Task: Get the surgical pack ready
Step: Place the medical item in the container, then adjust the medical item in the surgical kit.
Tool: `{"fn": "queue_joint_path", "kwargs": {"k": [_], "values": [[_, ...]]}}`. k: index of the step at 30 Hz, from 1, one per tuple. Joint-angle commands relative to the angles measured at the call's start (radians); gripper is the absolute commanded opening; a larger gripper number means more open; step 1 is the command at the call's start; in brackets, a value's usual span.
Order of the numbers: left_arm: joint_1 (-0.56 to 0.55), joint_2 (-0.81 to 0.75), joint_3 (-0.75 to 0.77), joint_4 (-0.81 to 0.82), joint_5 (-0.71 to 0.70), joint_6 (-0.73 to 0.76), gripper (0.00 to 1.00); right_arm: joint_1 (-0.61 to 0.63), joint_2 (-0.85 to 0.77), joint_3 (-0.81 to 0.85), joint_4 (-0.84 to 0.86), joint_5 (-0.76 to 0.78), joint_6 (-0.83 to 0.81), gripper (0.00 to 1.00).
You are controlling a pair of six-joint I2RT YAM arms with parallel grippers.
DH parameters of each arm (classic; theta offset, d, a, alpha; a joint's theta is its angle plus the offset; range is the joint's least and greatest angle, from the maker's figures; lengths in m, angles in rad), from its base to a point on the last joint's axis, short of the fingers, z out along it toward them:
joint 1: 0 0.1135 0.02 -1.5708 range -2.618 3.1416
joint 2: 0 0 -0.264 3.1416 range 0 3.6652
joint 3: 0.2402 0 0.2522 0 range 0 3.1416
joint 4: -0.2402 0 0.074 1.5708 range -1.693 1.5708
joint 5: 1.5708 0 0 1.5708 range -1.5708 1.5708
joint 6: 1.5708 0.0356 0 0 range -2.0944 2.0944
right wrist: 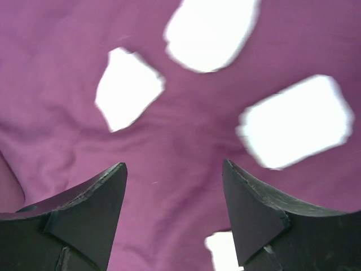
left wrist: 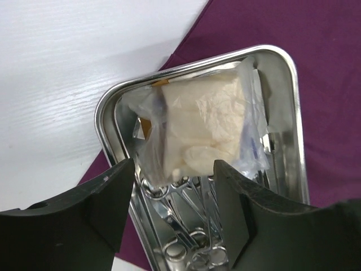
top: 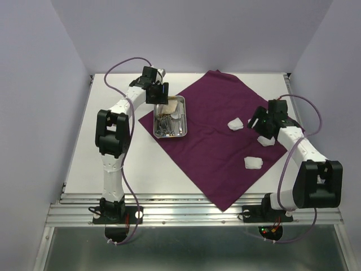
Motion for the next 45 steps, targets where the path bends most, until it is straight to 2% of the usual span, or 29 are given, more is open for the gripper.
{"fn": "queue_joint_path", "kwargs": {"k": [1,3,8,12,20,28,31,45], "values": [[-0.004,-0.195,-0.022,0.002,-0.015,0.02,0.7,-0.11,-0.052,-0.058,0.051,-0.116,0.04,0.73],[-0.007,-0.248,-0.05,0.004,-0.024,0.023,0.7,-0.183,-0.061,-0.097,0.071,-0.154,0.066,0.73],[-0.021,-0.366,-0.136,0.018,-0.046,0.021,0.7,-0.355,-0.093,-0.194,0.134,-0.244,0.14,0.66],[-0.043,-0.417,-0.2,0.019,-0.05,0.017,0.7,-0.416,-0.072,-0.237,0.18,-0.3,0.169,0.65],[-0.076,-0.447,-0.28,0.033,-0.046,0.013,0.69,-0.426,-0.007,-0.251,0.297,-0.343,0.218,0.65],[-0.086,-0.437,-0.282,0.033,-0.047,0.015,0.69,-0.426,0.045,-0.254,0.298,-0.318,0.244,0.65],[-0.087,-0.439,-0.283,0.028,-0.053,0.018,0.69,-0.426,0.048,-0.275,0.298,-0.298,0.25,0.7],[-0.087,-0.439,-0.271,0.018,-0.069,0.023,0.69,-0.426,0.042,-0.306,0.298,-0.245,0.273,0.73]]}}
